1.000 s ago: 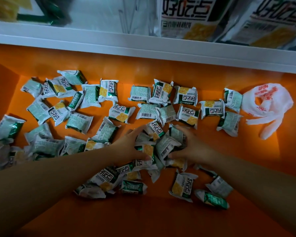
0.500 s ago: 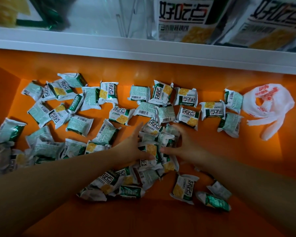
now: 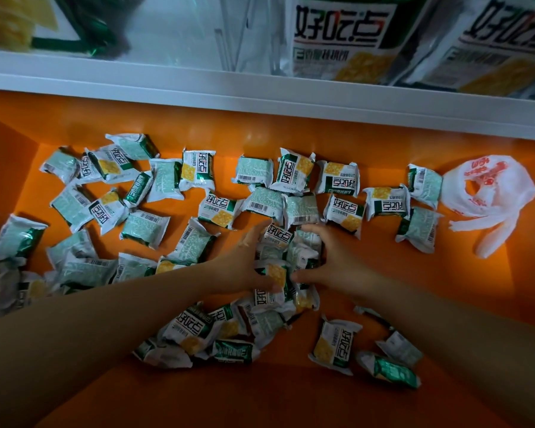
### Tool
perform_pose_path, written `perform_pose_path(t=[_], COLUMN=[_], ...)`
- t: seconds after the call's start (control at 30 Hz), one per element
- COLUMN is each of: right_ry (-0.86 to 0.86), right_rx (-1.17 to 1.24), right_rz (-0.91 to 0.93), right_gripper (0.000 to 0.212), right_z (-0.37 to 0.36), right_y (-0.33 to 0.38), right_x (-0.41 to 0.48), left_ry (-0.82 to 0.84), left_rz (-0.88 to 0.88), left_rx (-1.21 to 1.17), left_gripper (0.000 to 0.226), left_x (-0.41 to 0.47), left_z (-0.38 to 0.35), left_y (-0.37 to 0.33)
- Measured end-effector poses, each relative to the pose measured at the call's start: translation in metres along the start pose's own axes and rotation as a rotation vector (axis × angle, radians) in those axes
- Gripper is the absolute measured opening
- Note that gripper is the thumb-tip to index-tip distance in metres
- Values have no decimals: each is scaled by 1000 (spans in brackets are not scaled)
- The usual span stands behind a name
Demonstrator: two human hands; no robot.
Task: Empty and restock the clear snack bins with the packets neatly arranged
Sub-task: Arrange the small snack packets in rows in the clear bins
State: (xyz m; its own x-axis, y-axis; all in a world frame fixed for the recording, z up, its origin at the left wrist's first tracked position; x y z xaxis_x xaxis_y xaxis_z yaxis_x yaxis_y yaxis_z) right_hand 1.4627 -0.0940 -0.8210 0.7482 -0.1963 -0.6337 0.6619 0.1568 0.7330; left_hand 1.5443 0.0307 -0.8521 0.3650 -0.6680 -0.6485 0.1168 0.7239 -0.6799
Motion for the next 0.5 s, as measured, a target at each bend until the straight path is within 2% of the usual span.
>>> perform_pose_path(t=[0.23, 0.4, 0.5], right_ry=[-52, -66, -68], right_rx=[-202, -354, -336], right_rz=[190, 363, 321], right_gripper=[78, 73, 85], right_z=[8, 4, 11], right_y=[22, 36, 36], right_x=[-5, -13, -12], left_ry=[-62, -120, -145], left_rz=[-21, 3, 0], left_rx=[-104, -58, 6], left_gripper=[101, 101, 101], left_x=[-4, -6, -7], left_z=[1, 3, 4], left_y=[-3, -3, -5])
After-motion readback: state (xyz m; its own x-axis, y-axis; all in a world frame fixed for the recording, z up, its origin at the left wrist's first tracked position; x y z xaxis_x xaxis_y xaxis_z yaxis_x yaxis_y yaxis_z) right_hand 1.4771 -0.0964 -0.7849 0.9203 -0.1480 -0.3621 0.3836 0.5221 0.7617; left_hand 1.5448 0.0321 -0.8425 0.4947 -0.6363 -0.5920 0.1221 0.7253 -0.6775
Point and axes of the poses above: each hand's wrist, its own x-axis towards the middle knuckle, its own z-axis out of the back of the hand, y = z × x, the point moved 8 cm from there along x, towards the middle knuckle, and after that the axes turned 3 degrees about -y, right-handed, at the moved point
